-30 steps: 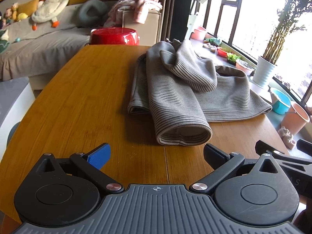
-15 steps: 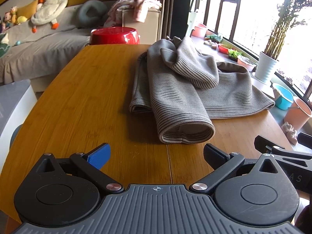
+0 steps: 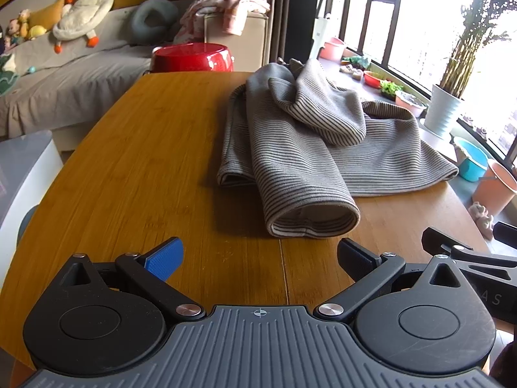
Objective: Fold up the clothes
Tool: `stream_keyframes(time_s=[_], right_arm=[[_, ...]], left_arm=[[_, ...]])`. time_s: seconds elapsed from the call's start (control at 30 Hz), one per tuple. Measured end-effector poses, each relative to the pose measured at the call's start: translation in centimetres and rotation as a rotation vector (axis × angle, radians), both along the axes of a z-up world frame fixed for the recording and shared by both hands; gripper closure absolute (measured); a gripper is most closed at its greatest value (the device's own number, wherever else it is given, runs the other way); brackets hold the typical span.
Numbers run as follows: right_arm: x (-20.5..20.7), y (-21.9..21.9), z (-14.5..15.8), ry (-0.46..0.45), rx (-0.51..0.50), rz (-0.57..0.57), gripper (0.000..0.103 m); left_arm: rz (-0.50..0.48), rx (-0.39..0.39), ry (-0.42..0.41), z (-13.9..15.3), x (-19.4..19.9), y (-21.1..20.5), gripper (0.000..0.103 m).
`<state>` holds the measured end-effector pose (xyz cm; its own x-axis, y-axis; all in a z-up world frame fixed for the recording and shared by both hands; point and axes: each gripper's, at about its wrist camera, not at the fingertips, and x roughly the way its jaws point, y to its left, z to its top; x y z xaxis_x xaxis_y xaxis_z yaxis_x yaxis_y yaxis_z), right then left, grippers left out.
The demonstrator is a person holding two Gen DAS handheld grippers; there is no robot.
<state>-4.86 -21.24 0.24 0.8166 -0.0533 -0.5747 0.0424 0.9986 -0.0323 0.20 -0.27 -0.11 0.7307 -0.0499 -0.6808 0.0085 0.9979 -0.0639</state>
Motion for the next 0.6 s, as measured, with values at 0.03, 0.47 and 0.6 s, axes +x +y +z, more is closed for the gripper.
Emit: stream_keyframes(time_s=[0.03,0.47,0.6], right_arm=[[-0.02,0.01,0.0,0.0,0.0,0.0,0.0],[0.1,-0.09,-0.04,0.005,0.002,0.003,0.0],[0.02,0.01,-0.17,0.007,0.002,0.004,0.0]], left_arm=[[0.0,0.0,0.0,-0.03,0.01,-0.03,0.0],[0.006,0.002,0.002,-0.13,0.03,0.09,0.0],[0.008,0.003,0.006,-0.18,0.03,0.14,0.0]])
